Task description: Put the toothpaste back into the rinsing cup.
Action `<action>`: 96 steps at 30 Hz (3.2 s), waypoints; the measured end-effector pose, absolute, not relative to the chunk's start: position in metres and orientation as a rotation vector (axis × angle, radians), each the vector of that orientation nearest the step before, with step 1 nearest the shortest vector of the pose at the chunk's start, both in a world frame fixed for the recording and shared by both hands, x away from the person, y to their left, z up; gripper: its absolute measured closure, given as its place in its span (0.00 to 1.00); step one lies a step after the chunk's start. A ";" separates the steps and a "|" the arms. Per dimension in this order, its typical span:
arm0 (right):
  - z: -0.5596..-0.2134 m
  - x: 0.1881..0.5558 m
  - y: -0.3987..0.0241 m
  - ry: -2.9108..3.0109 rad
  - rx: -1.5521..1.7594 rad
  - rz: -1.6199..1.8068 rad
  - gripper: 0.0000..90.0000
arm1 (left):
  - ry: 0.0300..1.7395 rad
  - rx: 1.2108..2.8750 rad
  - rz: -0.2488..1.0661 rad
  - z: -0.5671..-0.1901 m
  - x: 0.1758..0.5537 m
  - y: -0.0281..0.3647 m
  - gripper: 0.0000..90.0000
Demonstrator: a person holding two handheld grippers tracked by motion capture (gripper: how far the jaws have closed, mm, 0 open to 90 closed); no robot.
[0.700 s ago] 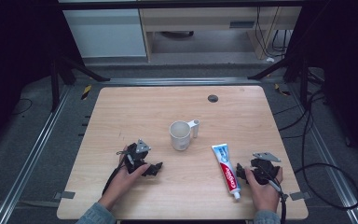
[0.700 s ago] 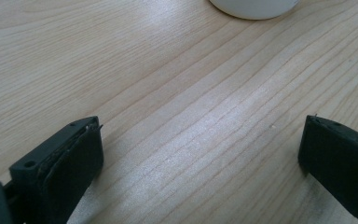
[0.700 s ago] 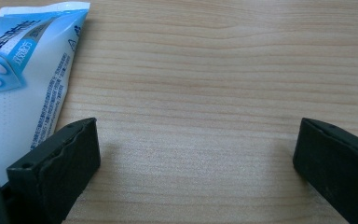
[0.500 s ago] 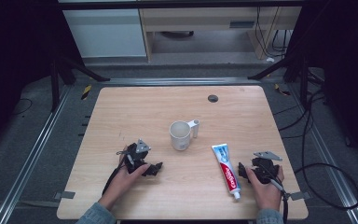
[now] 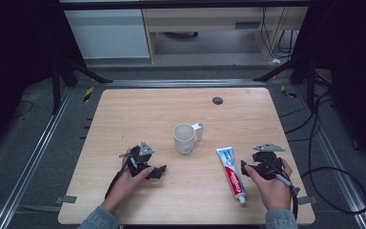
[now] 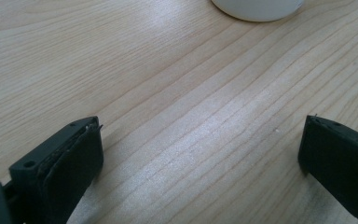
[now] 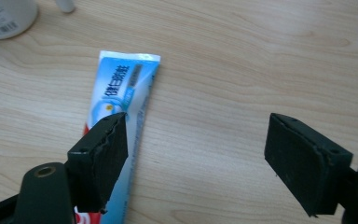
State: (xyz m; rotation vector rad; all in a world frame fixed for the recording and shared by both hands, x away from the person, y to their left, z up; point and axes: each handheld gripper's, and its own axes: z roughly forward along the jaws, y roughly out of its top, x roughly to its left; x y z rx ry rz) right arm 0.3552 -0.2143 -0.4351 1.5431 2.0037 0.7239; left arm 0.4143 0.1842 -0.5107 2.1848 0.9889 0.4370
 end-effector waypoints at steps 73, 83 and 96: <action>-0.458 0.429 -0.146 2.402 1.640 0.343 0.44 | 0.968 2.191 0.428 -0.511 0.416 0.186 0.00; -0.462 0.433 -0.148 2.416 1.678 0.339 0.49 | 0.968 2.191 0.428 -0.511 0.416 0.186 0.00; -0.467 0.437 -0.148 2.426 1.720 0.310 0.47 | 0.968 2.191 0.428 -0.511 0.416 0.187 0.00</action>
